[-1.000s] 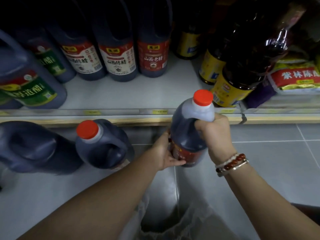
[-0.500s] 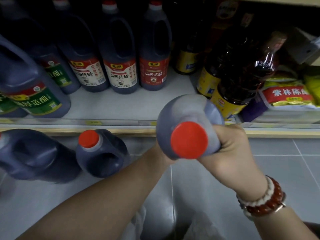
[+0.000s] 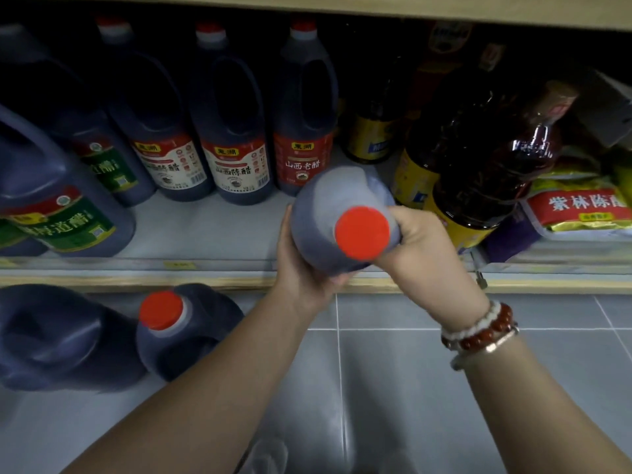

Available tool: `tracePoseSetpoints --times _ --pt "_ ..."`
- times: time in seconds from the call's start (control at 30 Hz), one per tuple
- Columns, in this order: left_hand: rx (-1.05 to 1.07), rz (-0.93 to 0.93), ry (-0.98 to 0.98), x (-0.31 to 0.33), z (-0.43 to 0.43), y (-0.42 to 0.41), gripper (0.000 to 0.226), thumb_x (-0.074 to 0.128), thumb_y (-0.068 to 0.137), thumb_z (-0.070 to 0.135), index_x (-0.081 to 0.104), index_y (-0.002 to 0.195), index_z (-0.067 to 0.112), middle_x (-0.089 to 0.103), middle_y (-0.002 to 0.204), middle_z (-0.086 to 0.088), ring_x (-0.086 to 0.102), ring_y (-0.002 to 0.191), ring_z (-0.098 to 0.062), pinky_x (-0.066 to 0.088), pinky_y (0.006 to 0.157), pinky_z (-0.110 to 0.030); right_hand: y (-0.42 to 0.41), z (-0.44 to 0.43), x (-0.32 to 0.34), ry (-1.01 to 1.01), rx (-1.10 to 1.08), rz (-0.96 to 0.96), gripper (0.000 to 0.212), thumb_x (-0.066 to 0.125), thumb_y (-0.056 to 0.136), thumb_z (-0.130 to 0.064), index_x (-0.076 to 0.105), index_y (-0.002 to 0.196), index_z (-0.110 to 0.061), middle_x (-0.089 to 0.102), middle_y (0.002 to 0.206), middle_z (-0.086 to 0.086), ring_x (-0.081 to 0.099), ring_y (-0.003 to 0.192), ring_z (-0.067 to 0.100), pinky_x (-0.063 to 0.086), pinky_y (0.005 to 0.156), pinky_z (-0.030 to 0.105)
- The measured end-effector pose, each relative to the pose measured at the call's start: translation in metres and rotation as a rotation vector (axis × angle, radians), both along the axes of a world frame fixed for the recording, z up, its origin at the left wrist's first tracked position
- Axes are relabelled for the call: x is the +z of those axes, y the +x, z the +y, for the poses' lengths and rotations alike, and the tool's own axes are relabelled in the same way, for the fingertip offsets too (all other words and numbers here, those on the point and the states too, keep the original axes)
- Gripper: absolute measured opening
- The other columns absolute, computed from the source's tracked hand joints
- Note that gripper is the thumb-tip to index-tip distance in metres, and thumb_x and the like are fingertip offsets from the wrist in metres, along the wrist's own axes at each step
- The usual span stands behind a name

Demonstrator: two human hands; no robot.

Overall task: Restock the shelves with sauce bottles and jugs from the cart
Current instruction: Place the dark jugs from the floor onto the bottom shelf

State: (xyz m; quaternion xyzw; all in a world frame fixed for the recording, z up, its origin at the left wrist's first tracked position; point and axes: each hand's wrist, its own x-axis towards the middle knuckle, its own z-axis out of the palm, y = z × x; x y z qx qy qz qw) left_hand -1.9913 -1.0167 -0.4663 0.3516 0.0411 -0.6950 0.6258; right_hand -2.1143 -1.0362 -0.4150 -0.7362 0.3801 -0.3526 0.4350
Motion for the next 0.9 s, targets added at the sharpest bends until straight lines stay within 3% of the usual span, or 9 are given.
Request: tracePoseSetpoints --times 0.1,0.2,0.3,0.37,0.6,0.67,0.73,0.83,0.9 --pt "-0.041 0.031 -0.006 0.0 -0.011 0.001 0.06 0.037 0.09 0.06 0.059 0.121 0.013 0.067 0.118 -0.014 0.068 0.098 -0.033 0.053 0.084 -0.053 0.011 -0.027 0.005 0.121 -0.05 -0.079 0.038 0.063 0.064 0.011 0.057 0.057 -0.026 0.055 0.055 -0.017 0.048 0.055 -0.009 0.043 0.055 0.013" --pt "-0.027 -0.036 -0.003 0.009 -0.027 -0.001 0.061 0.034 0.09 0.062 0.056 0.125 0.017 0.061 0.127 -0.015 0.06 0.113 -0.035 0.048 0.092 -0.058 0.016 -0.054 0.007 0.206 -0.047 -0.146 0.014 0.055 0.056 0.009 0.061 0.062 -0.002 0.058 0.062 -0.002 0.053 0.065 0.003 0.043 0.06 0.021" --pt "-0.046 -0.18 -0.013 0.014 -0.042 0.003 0.055 0.03 0.092 0.06 0.058 0.12 0.021 0.062 0.126 -0.006 0.063 0.108 -0.025 0.051 0.094 -0.046 0.021 -0.085 0.009 0.28 -0.07 -0.159 0.034 0.051 0.051 0.002 0.052 0.078 0.022 0.053 0.072 0.014 0.049 0.068 0.019 0.038 0.06 0.027" --pt "-0.021 -0.331 0.011 0.01 -0.051 0.008 0.045 0.032 0.095 0.052 0.058 0.118 0.024 0.061 0.126 -0.001 0.064 0.092 -0.013 0.055 0.08 -0.031 0.025 -0.106 0.013 0.327 -0.105 -0.132 0.008 0.052 0.055 0.007 0.051 0.062 0.008 0.05 0.051 0.006 0.045 0.048 0.01 0.034 0.047 0.018" --pt "-0.023 -0.597 0.037 -0.014 -0.065 0.014 0.047 0.035 0.095 0.051 0.032 0.141 0.041 0.05 0.119 0.016 0.051 0.087 0.005 0.035 0.095 -0.037 0.044 -0.139 0.013 0.262 -0.183 -0.048 0.031 0.052 0.071 0.013 0.048 0.055 -0.014 0.046 0.044 -0.003 0.042 0.036 0.001 0.034 0.041 0.017" --pt "-0.057 -0.58 0.034 -0.017 -0.065 0.014 0.049 0.033 0.095 0.053 0.029 0.143 0.041 0.049 0.125 0.015 0.052 0.095 -0.001 0.036 0.096 -0.037 0.041 -0.13 -0.01 0.173 -0.312 -0.08 0.024 0.057 0.076 -0.001 0.049 0.064 -0.02 0.056 0.058 -0.002 0.056 0.056 0.002 0.044 0.056 0.019" --pt "-0.076 -0.563 0.026 -0.024 -0.064 0.016 0.051 0.034 0.094 0.053 0.031 0.143 0.039 0.051 0.13 0.015 0.054 0.099 -0.003 0.041 0.093 -0.035 0.036 -0.113 -0.047 0.166 -0.51 -0.108 0.017 0.063 0.073 -0.036 0.052 0.081 -0.026 0.062 0.09 0.01 0.061 0.092 0.022 0.051 0.083 0.037" --pt "-0.098 -0.557 0.014 -0.033 -0.063 0.02 0.051 0.038 0.093 0.054 0.037 0.141 0.038 0.054 0.133 0.013 0.055 0.101 0.001 0.047 0.086 -0.029 0.04 -0.08 -0.082 0.533 -0.575 -0.293 0.076 0.063 0.063 -0.07 0.046 0.124 -0.028 0.049 0.134 0.005 0.05 0.12 0.021 0.042 0.104 0.045" --pt "-0.106 -0.568 0.03 -0.036 -0.064 0.022 0.052 0.04 0.091 0.056 0.039 0.139 0.037 0.055 0.135 0.01 0.055 0.108 -0.003 0.047 0.088 -0.03 0.045 -0.068 -0.09 0.744 -0.483 -0.481 0.076 0.055 0.075 -0.061 0.033 0.138 -0.025 0.044 0.142 0.001 0.051 0.119 0.013 0.042 0.105 0.042"
